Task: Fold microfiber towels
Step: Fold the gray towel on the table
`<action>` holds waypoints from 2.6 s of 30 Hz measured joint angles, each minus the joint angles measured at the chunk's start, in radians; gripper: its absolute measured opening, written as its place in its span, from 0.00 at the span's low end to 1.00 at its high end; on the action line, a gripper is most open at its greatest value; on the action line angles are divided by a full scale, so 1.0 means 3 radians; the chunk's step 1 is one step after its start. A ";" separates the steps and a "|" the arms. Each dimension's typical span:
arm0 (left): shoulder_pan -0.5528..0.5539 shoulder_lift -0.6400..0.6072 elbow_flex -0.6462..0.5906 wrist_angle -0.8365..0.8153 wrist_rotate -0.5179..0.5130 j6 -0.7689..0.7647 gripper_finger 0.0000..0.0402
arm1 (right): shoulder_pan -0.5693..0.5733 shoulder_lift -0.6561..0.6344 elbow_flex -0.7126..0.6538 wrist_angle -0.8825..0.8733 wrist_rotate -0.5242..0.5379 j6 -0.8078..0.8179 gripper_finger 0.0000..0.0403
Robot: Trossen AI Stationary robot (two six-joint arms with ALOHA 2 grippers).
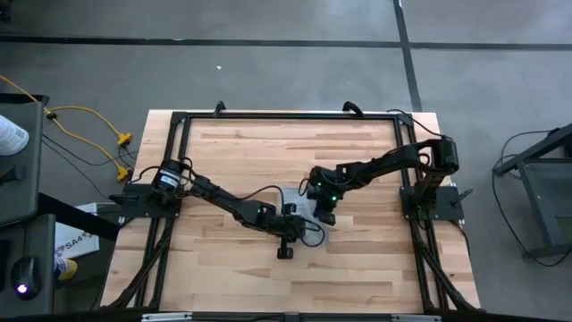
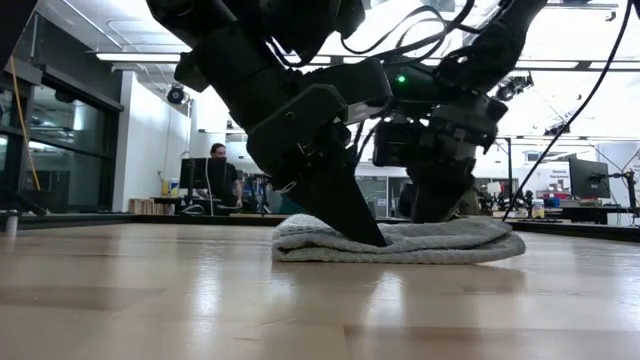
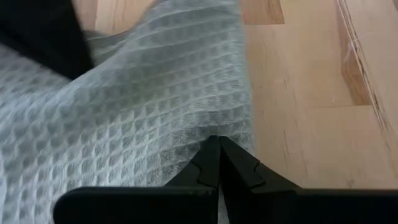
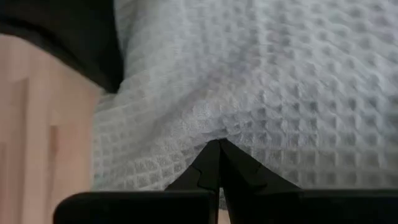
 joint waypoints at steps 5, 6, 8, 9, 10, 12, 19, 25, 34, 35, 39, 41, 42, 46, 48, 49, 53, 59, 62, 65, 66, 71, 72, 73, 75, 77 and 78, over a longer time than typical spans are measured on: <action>0.0000 0.0005 0.0055 -0.0077 0.0000 0.0003 0.00 | -0.0098 0.0010 0.0204 -0.0280 0.0183 -0.0300 0.01; 0.0000 0.0005 0.0062 -0.0091 0.0000 0.0004 0.00 | -0.0118 0.0010 0.0230 -0.0317 0.0238 -0.0339 0.01; 0.0000 0.0005 0.0064 -0.0102 -0.0002 0.0005 0.00 | -0.0165 0.0013 0.0288 -0.0452 0.0293 -0.0361 0.01; 0.0000 0.0005 0.0064 -0.0114 -0.0003 0.0002 0.00 | -0.0188 0.0013 0.0310 -0.0529 0.0298 -0.0364 0.01; 0.0000 0.0005 0.0067 -0.0136 -0.0007 -0.0003 0.00 | -0.0200 0.0013 0.0324 -0.0581 0.0298 -0.0362 0.01; 0.0000 0.0005 0.0070 -0.0182 -0.0017 -0.0042 0.00 | -0.0199 0.0013 0.0330 -0.0629 0.0313 -0.0353 0.01; 0.0000 -0.0004 0.0079 -0.0346 -0.0062 -0.0135 0.00 | -0.0118 0.0012 0.0332 -0.0706 0.0227 -0.0119 0.01; 0.0000 -0.0005 0.0079 -0.0454 -0.0061 -0.0177 0.00 | 0.0048 0.0010 0.0329 -0.0729 0.0166 0.0137 0.01; 0.0000 -0.0035 0.0071 -0.0539 -0.0011 -0.0156 0.00 | 0.0157 0.0006 0.0328 -0.0712 0.0234 0.0285 0.01; 0.0000 -0.0062 0.0071 -0.0549 0.0004 -0.0121 0.00 | 0.0142 0.0006 0.0328 -0.0690 0.0219 0.0283 0.01; -0.0003 -0.0119 0.0062 -0.0622 0.0011 0.0040 0.00 | 0.0057 -0.0025 0.0321 -0.0645 0.0111 0.0226 0.01; -0.0002 -0.0147 0.0053 -0.0674 0.0005 0.0121 0.01 | 0.0004 -0.0079 0.0319 -0.0639 0.0095 0.0210 0.01; -0.0003 -0.0152 0.0061 -0.0677 0.0002 0.0161 0.02 | -0.0022 -0.0125 0.0315 -0.0653 0.0098 0.0208 0.01; -0.0003 -0.0198 0.0181 -0.0843 0.0005 0.0289 0.04 | -0.0115 -0.0354 0.0322 -0.0635 0.0089 0.0201 0.01; -0.0003 -0.0202 0.0261 -0.0975 -0.0049 0.0368 0.05 | -0.0162 -0.0491 0.0318 -0.0703 0.0077 0.0199 0.01; -0.0003 -0.0202 0.0315 -0.1068 -0.0063 0.0406 0.05 | -0.0167 -0.0549 0.0320 -0.0681 0.0078 0.0199 0.01; 0.0001 -0.0210 0.0500 -0.1281 -0.0243 0.0702 0.05 | -0.0227 -0.0758 0.0322 -0.0726 0.0219 0.0196 0.01; 0.0180 -0.0210 0.0547 -0.1496 -0.0481 0.1288 0.05 | -0.0406 -0.0753 0.0322 -0.0788 0.0420 0.0171 0.01; 0.0364 -0.0210 0.0548 -0.1733 -0.0534 0.1348 0.05 | -0.0475 -0.0748 0.0322 -0.0845 0.0420 0.0120 0.01; 0.0569 -0.0227 0.0548 -0.1945 -0.0530 0.1381 0.05 | -0.0530 -0.0749 0.0322 -0.0903 0.0403 0.0105 0.01; 0.0636 -0.0246 0.0548 -0.2048 -0.0492 0.1401 0.05 | -0.0553 -0.0749 0.0322 -0.0947 0.0393 0.0091 0.01; 0.1015 -0.0316 0.0547 -0.2387 0.0268 0.1537 0.05 | -0.0616 -0.0751 0.0322 -0.1107 0.0424 0.0011 0.01; 0.1103 -0.0330 0.0550 -0.2374 0.0530 0.1582 0.05 | -0.0632 -0.0751 0.0322 -0.1116 0.0422 0.0010 0.01; 0.1192 -0.0364 0.0546 -0.2354 0.0814 0.1619 0.05 | -0.0648 -0.0751 0.0322 -0.1127 0.0410 0.0010 0.01; 0.1372 -0.0457 0.0474 -0.2398 0.1376 0.1710 0.05 | -0.0691 -0.0752 0.0322 -0.1142 0.0366 0.0009 0.01; 0.1526 -0.0542 0.0406 -0.2294 0.1752 0.1777 0.05 | -0.0745 -0.0754 0.0324 -0.1150 0.0317 0.0002 0.01; 0.1587 -0.0586 0.0367 -0.2315 0.1822 0.1801 0.05 | -0.0771 -0.0754 0.0324 -0.1152 0.0295 -0.0001 0.01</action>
